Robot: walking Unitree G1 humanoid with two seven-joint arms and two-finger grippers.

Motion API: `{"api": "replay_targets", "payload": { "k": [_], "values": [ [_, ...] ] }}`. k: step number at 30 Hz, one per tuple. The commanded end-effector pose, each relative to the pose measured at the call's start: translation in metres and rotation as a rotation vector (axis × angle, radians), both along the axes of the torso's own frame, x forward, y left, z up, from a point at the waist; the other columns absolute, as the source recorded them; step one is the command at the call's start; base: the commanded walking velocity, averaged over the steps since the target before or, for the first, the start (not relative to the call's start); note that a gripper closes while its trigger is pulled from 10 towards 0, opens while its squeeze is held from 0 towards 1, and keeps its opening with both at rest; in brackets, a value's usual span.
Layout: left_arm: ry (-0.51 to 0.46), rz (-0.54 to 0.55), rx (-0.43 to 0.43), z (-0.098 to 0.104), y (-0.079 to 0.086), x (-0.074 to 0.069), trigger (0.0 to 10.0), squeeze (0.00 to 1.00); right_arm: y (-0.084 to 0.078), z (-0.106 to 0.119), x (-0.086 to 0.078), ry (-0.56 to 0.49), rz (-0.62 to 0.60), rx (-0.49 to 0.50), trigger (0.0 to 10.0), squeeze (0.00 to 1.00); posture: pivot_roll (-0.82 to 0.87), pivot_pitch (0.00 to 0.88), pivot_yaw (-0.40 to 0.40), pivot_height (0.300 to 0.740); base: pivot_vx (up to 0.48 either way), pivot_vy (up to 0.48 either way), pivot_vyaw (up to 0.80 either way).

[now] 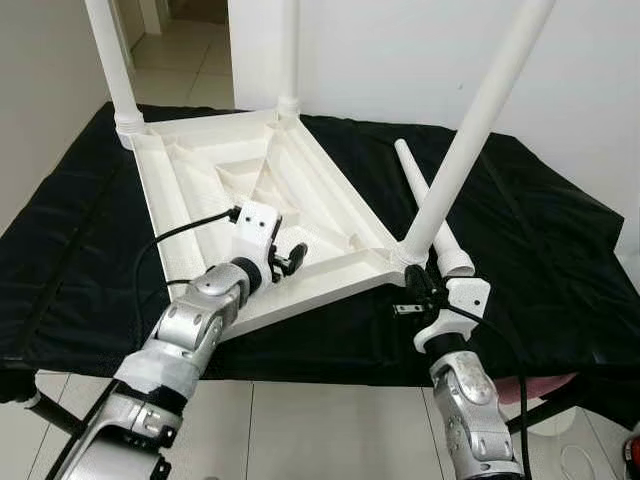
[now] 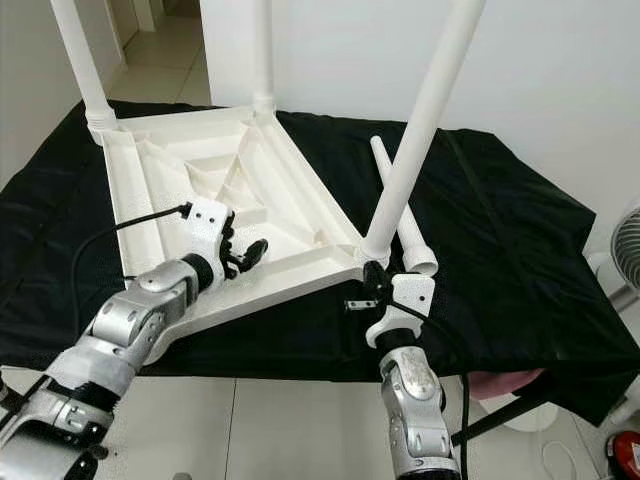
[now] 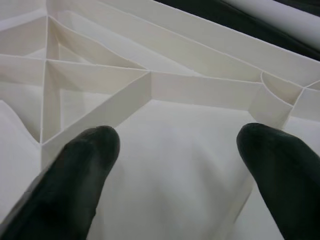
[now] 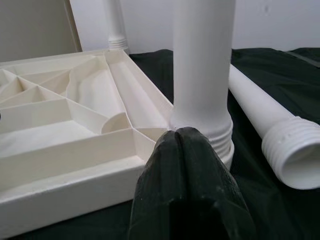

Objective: Building children table

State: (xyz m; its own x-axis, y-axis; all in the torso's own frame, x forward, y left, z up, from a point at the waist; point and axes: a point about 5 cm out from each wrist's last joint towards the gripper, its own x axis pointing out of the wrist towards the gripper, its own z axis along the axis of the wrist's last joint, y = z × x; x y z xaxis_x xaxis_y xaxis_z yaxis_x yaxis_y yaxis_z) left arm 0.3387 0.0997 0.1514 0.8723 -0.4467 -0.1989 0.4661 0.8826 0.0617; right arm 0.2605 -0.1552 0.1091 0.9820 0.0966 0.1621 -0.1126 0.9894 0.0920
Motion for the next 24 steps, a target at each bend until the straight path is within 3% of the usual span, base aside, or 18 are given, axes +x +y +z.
{"api": "replay_targets", "payload": {
  "k": [1, 2, 5, 6, 11, 24],
  "values": [
    [0.006, -0.004, 0.024, -0.003, -0.003, 0.001, 10.0, 0.93, -0.004, 0.001, -0.002, -0.007, -0.022, -0.019, 10.0, 0.00, -0.07, 0.000, -0.049, 0.740, 0.000, 0.000, 0.00],
    [0.011, -0.043, 0.003, -0.002, -0.006, -0.001, 10.0, 0.00, -0.007, 0.000, -0.003, 0.000, -0.034, -0.020, 10.0, 0.00, -0.07, 0.000, -0.049, 0.740, 0.000, 0.000, 0.00],
    [0.010, -0.089, -0.021, 0.000, -0.010, -0.003, 10.0, 0.00, -0.008, -0.001, -0.003, 0.004, -0.042, -0.021, 10.0, 0.00, -0.07, 0.000, -0.049, 0.740, 0.000, 0.000, 0.00],
    [0.014, -0.170, -0.060, 0.003, -0.017, -0.008, 10.0, 0.00, -0.010, -0.001, -0.004, 0.007, -0.053, -0.021, 10.0, 0.00, -0.08, 0.000, -0.045, 0.740, 0.000, 0.000, 0.00],
    [0.015, -0.264, -0.063, 0.003, -0.024, -0.014, 10.0, 0.00, -0.013, 0.000, -0.004, 0.005, -0.063, -0.024, 10.0, 0.00, -0.08, 0.000, -0.045, 0.740, 0.000, 0.000, 0.00],
    [0.056, -0.331, 0.011, -0.014, -0.039, -0.017, 10.0, 0.00, -0.023, 0.001, -0.004, 0.003, -0.110, -0.041, 10.0, 0.00, -0.10, 0.000, -0.024, 0.740, 0.000, 0.000, 0.00]
  ]
}}
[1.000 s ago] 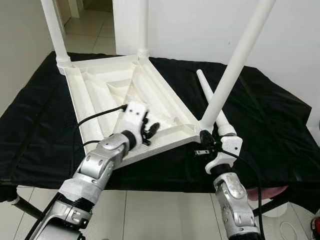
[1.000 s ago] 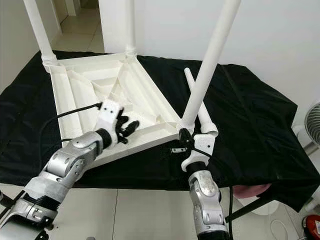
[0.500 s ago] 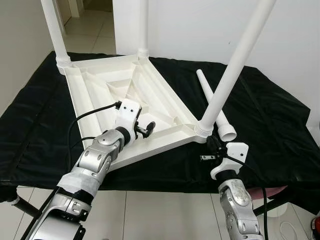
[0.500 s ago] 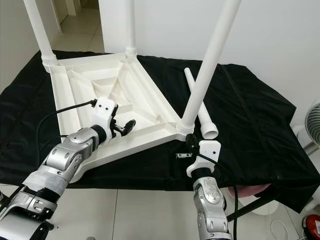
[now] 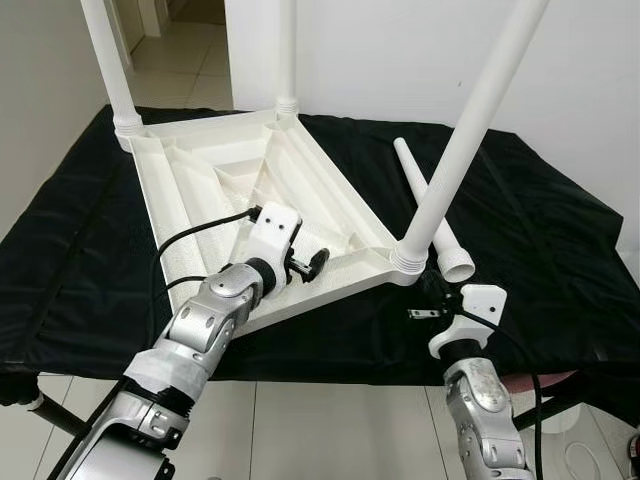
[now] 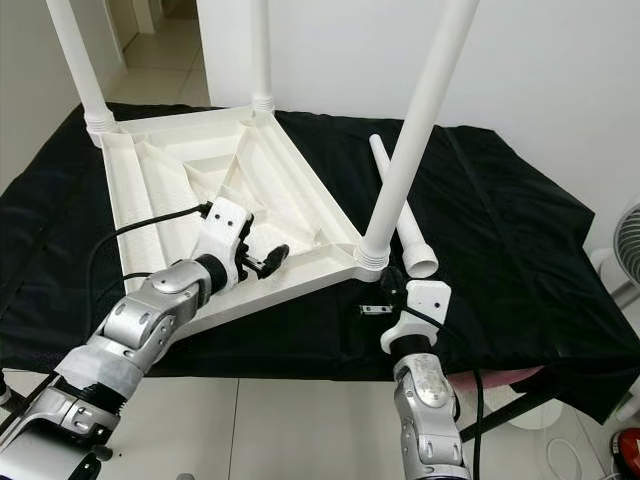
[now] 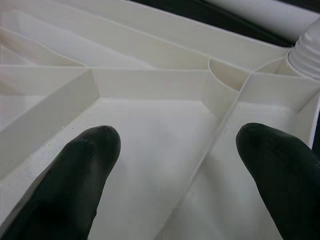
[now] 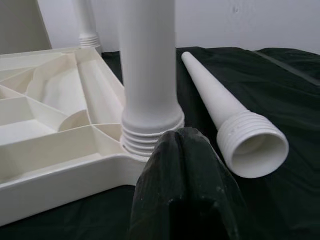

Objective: Building children table

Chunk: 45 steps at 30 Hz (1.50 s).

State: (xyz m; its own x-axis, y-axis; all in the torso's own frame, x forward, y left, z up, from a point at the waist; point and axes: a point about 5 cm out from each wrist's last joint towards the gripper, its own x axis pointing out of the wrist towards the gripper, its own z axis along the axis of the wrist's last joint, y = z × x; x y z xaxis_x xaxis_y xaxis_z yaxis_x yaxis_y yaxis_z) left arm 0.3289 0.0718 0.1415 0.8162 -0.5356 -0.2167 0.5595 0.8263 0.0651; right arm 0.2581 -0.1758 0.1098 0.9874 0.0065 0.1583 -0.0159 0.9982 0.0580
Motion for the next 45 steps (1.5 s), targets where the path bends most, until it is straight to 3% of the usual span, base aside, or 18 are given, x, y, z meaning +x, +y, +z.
{"api": "replay_targets", "payload": {
  "k": [1, 11, 12, 14, 21, 26, 38, 45],
  "values": [
    [0.044, -0.222, 0.000, -0.004, -0.011, -0.007, 10.0, 0.00, -0.003, 0.000, -0.002, 0.001, -0.013, -0.007, 10.0, 0.00, -0.10, 0.000, -0.024, 0.740, 0.000, 0.000, 0.00],
    [0.092, -0.119, 0.072, -0.019, -0.008, 0.001, 10.0, 0.00, -0.001, -0.001, -0.007, 0.004, -0.025, 0.000, 10.0, 0.00, -0.12, 0.000, -0.016, 0.740, 0.000, 0.000, 0.00],
    [0.101, -0.048, 0.094, -0.022, -0.006, 0.006, 10.0, 0.00, -0.001, -0.001, -0.009, 0.007, -0.034, 0.004, 10.0, 0.00, -0.12, 0.000, -0.011, 0.740, 0.000, 0.000, 0.00],
    [0.103, -0.012, 0.102, -0.022, -0.005, 0.009, 10.0, 0.00, -0.001, -0.001, -0.010, 0.007, -0.039, 0.006, 10.0, 0.00, -0.12, 0.000, -0.011, 0.740, 0.000, 0.000, 0.00],
    [0.103, 0.073, 0.098, -0.021, -0.002, 0.017, 10.0, 0.00, -0.002, -0.001, -0.010, 0.009, -0.047, 0.007, 10.0, 0.00, -0.13, 0.000, -0.010, 0.740, 0.000, 0.000, 0.00],
    [0.082, 0.188, 0.075, -0.012, 0.008, 0.032, 10.0, 0.00, 0.001, -0.002, -0.012, 0.013, -0.053, 0.013, 10.0, 0.00, -0.13, 0.000, -0.011, 0.740, 0.000, 0.000, 0.00],
    [0.047, 0.153, 0.052, -0.003, 0.003, 0.035, 10.0, 0.00, 0.008, -0.004, -0.023, 0.000, -0.016, -0.045, 10.0, 0.00, -0.14, 0.000, -0.007, 0.740, 0.000, 0.000, 0.00],
    [0.019, -0.001, -0.008, 0.000, -0.020, 0.024, 10.0, 0.00, 0.003, -0.013, -0.034, 0.032, 0.008, -0.085, 10.0, 0.00, -0.14, 0.000, -0.004, 0.740, 0.000, 0.000, 0.00]
  ]
}}
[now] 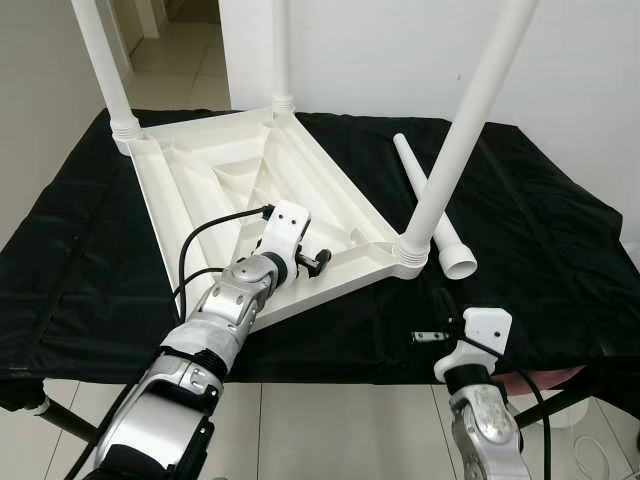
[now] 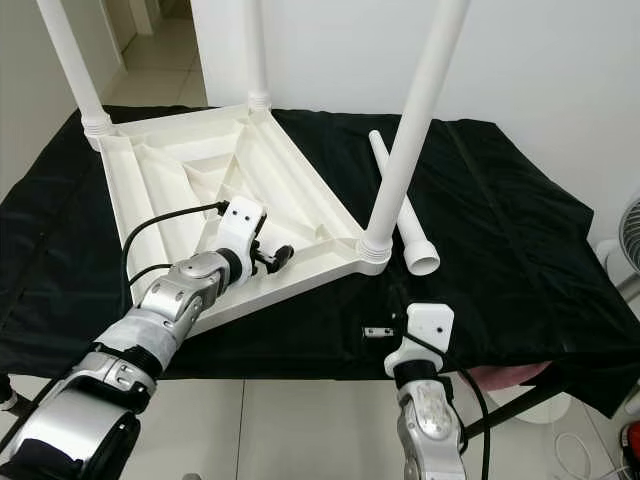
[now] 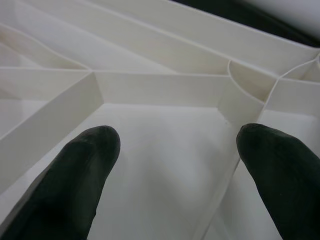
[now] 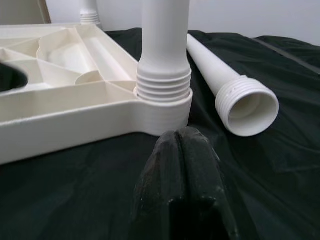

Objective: Building children table

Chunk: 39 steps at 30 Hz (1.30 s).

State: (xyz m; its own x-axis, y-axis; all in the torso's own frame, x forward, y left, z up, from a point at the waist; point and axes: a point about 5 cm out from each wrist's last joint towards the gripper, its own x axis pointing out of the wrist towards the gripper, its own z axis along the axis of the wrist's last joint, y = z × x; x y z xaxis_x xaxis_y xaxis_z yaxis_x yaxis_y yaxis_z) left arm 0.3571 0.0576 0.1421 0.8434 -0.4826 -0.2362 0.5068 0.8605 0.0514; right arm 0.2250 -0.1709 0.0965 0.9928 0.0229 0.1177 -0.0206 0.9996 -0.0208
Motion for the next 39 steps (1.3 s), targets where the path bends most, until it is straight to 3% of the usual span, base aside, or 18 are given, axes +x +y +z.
{"api": "replay_targets", "payload": {
  "k": [1, 11, 20, 36, 37, 39],
  "values": [
    [-0.017, -0.084, -0.018, 0.001, -0.009, -0.006, 10.0, 0.00, -0.004, 0.000, -0.002, -0.005, -0.001, -0.010, 10.0, 0.00, -0.14, 0.000, -0.003, 0.740, 0.000, 0.000, 0.00],
    [-0.006, -0.097, -0.009, -0.003, -0.014, -0.008, 10.0, 0.00, 0.002, -0.001, -0.001, -0.002, 0.019, -0.010, 10.0, 0.00, -0.13, 0.000, -0.008, 0.740, 0.000, 0.000, 0.00],
    [0.101, 0.096, 0.070, -0.025, 0.002, -0.001, 10.0, 0.00, 0.002, 0.001, 0.003, -0.006, 0.027, -0.019, 10.0, 0.00, -0.13, 0.000, -0.014, 0.740, 0.000, 0.000, 0.00],
    [0.055, 0.293, 0.099, -0.024, 0.021, 0.008, 10.0, 0.00, 0.008, 0.001, 0.015, -0.014, 0.028, 0.003, 10.0, 0.00, -0.10, 0.000, -0.026, 0.740, 0.000, 0.000, 0.00],
    [0.055, 0.293, 0.104, -0.025, 0.021, 0.007, 9.4, 0.00, 0.009, 0.002, 0.016, -0.017, 0.027, 0.004, 10.0, 0.00, -0.10, 0.000, -0.020, 0.740, 0.000, 0.000, 0.00],
    [0.055, 0.293, 0.104, -0.025, 0.021, 0.007, 9.4, 0.00, 0.009, 0.002, 0.016, -0.017, 0.027, 0.004, 10.0, 0.00, -0.10, 0.000, -0.020, 0.740, 0.000, 0.000, 0.00]
  ]
}}
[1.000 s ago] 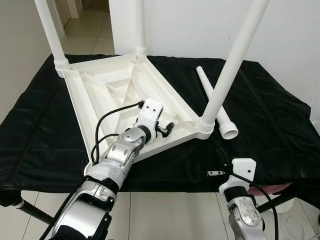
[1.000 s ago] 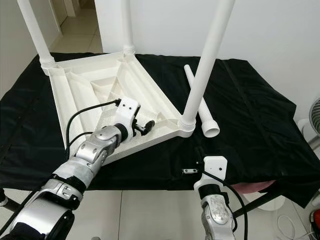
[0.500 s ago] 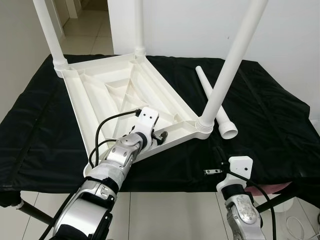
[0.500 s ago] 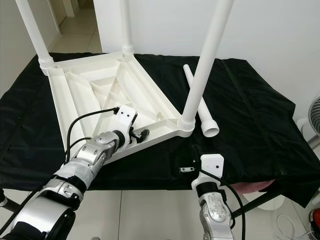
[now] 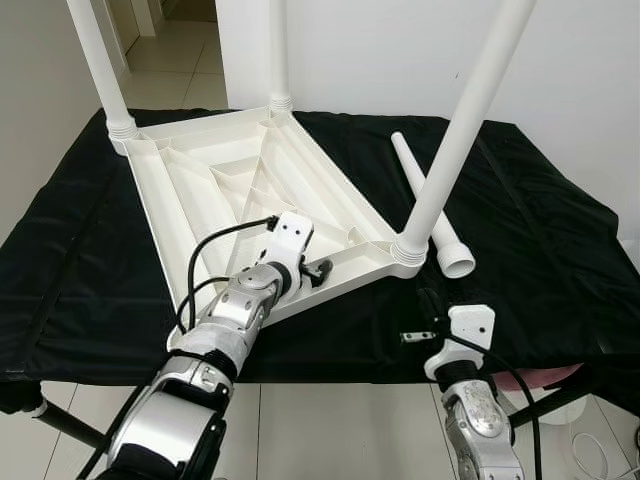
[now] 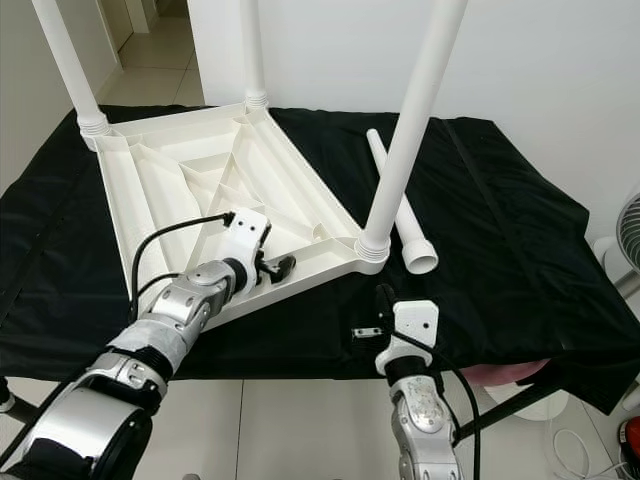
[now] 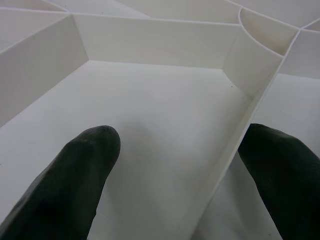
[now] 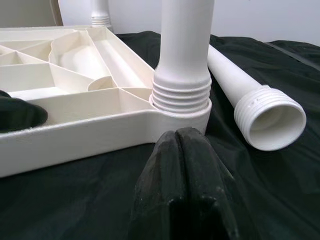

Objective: Building children table

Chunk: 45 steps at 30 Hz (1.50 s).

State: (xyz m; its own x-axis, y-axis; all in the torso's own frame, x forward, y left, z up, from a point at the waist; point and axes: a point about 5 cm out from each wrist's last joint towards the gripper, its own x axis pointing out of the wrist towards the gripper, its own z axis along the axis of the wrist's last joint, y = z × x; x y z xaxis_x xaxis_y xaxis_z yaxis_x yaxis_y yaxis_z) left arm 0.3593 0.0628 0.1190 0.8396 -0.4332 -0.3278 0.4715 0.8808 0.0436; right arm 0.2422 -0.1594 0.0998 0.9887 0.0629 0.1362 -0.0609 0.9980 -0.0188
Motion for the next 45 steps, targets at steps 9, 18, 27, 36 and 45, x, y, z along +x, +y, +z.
{"api": "replay_targets", "payload": {
  "k": [9, 18, 27, 36, 45],
  "values": [
    [-0.043, 0.251, 0.070, -0.002, 0.017, 0.006, 0.0, 0.00, -0.003, -0.002, 0.001, -0.001, -0.026, 0.005, 10.0, 0.00, -0.10, 0.000, -0.018, 0.740, 0.000, 0.000, 0.00],
    [-0.053, 0.249, 0.056, 0.001, 0.016, 0.007, 0.0, 0.00, -0.004, -0.002, 0.003, -0.006, -0.034, 0.004, 10.0, 0.00, -0.10, 0.000, -0.016, 0.740, 0.000, 0.000, 0.00],
    [-0.065, 0.263, 0.047, 0.004, 0.018, 0.009, 0.0, 0.00, -0.003, -0.002, 0.004, -0.007, -0.034, 0.006, 10.0, 0.00, -0.10, 0.000, -0.017, 0.740, 0.000, 0.000, 0.00],
    [-0.108, 0.241, 0.008, 0.012, 0.015, 0.012, 10.0, 0.00, -0.003, -0.002, 0.004, -0.008, -0.032, 0.003, 10.0, 0.00, -0.10, 0.000, -0.022, 0.740, 0.000, 0.000, 0.00],
    [-0.173, 0.069, -0.159, 0.028, -0.007, 0.005, 10.0, 1.00, -0.003, -0.002, 0.005, -0.010, -0.034, 0.005, 10.0, 0.00, -0.10, 0.000, -0.018, 0.740, 0.000, 0.000, 0.00]
  ]
}}
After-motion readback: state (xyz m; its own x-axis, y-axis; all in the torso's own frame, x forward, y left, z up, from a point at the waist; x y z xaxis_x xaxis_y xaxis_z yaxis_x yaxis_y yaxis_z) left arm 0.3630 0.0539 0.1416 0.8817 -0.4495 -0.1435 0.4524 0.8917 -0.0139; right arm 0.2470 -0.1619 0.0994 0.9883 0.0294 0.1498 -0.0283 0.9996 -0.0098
